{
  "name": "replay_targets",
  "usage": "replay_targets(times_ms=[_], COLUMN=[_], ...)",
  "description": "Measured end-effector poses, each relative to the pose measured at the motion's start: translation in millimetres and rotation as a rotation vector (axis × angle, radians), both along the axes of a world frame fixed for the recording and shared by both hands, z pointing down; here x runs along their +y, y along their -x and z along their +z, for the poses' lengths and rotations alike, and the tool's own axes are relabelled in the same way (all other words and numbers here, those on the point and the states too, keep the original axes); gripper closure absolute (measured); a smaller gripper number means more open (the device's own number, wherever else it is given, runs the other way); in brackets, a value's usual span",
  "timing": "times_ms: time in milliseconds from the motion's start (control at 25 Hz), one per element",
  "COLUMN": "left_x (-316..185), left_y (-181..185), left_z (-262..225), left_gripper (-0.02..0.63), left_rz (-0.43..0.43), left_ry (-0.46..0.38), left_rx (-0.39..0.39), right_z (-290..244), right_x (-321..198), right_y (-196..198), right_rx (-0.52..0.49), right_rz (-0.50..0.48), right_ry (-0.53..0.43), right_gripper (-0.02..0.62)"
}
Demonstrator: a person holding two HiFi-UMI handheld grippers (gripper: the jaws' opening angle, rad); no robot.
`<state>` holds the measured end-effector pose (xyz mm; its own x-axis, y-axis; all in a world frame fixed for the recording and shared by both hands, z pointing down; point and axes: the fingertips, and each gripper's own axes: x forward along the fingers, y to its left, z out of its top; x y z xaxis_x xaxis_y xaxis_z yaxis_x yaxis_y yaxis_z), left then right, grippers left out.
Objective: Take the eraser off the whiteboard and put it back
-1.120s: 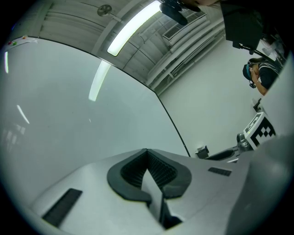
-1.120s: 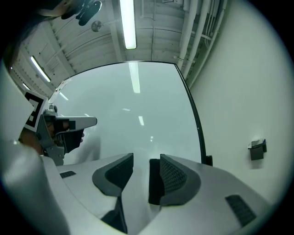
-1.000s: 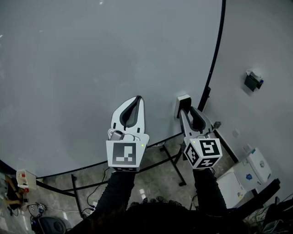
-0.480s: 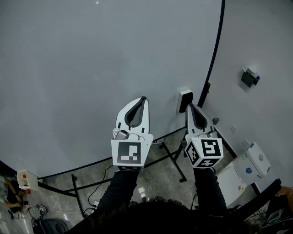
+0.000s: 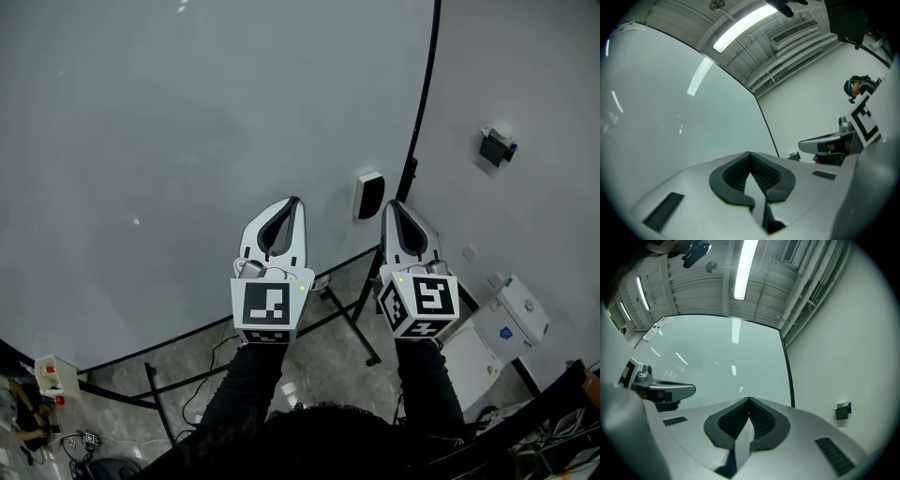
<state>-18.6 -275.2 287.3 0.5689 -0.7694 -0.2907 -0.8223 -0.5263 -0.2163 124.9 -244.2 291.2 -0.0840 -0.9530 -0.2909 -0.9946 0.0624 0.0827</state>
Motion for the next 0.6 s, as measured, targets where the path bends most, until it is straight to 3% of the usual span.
replay_targets(times_ms=[600], left_x=[-3], left_y=[-4], left_z=[7], left_gripper=[0.6], left_rz=[0.055], left_ry=[0.047], left_rx=[0.008], right_z=[-2], right_x=[8], right_y=[15], right_rx=[0.01], right_rz=[0.033], right_ry=[0.004], right_gripper=[0.586])
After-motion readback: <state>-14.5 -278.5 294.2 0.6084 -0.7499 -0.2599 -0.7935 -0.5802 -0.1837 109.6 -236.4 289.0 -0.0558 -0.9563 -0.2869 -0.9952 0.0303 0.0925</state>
